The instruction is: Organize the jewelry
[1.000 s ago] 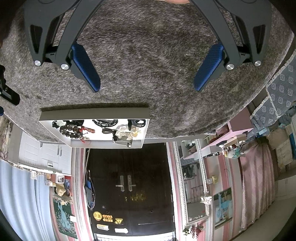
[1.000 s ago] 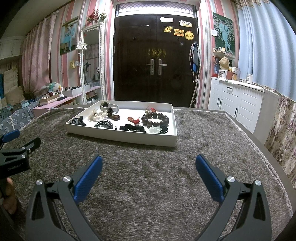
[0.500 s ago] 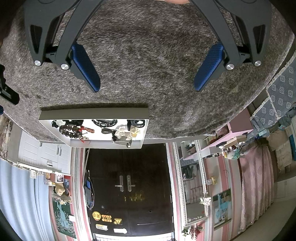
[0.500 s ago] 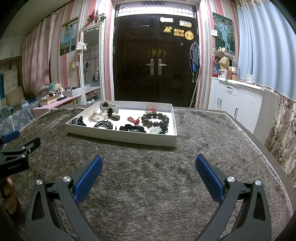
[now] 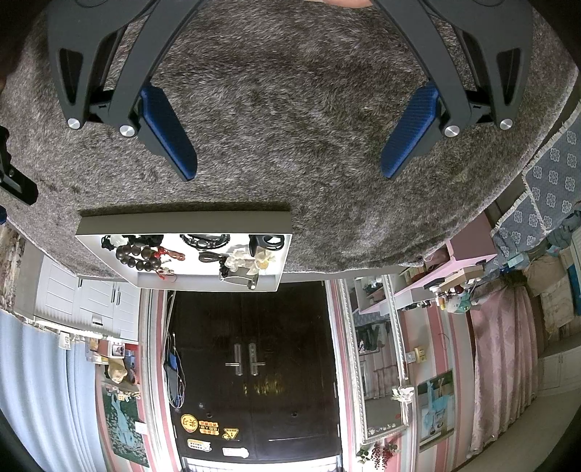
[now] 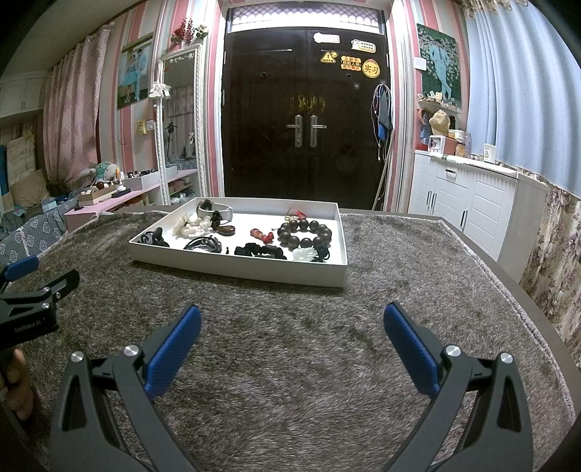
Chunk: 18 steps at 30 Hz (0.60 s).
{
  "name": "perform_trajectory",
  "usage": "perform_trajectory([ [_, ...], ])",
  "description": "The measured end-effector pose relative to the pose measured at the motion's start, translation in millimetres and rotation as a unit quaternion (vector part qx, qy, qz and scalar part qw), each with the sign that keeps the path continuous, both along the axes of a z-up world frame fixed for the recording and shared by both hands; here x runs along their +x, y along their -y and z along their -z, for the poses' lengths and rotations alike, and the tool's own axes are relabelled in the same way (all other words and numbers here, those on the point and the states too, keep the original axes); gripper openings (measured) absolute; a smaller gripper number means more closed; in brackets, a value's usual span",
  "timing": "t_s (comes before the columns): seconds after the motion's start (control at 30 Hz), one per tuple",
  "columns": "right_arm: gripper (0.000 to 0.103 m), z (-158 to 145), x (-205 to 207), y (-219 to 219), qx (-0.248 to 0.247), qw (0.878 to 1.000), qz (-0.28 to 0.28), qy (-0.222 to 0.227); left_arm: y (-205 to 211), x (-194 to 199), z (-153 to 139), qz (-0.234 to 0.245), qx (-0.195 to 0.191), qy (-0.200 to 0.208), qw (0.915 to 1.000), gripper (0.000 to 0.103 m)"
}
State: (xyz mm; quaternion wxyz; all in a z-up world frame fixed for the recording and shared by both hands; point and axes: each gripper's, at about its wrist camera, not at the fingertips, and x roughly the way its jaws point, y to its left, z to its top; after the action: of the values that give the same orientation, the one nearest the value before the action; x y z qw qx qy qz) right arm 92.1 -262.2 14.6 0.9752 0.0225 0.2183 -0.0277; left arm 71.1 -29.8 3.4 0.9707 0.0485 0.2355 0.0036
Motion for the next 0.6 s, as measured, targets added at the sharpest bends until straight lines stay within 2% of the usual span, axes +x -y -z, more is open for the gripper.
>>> perform_trajectory([
  [0.6,0.1,1.3,1.3,-0.3,0.001,1.0,-0.001,-0.003,-0.5,-0.2,0.7,-0.001,0.0,-0.002,1.0,0.1],
])
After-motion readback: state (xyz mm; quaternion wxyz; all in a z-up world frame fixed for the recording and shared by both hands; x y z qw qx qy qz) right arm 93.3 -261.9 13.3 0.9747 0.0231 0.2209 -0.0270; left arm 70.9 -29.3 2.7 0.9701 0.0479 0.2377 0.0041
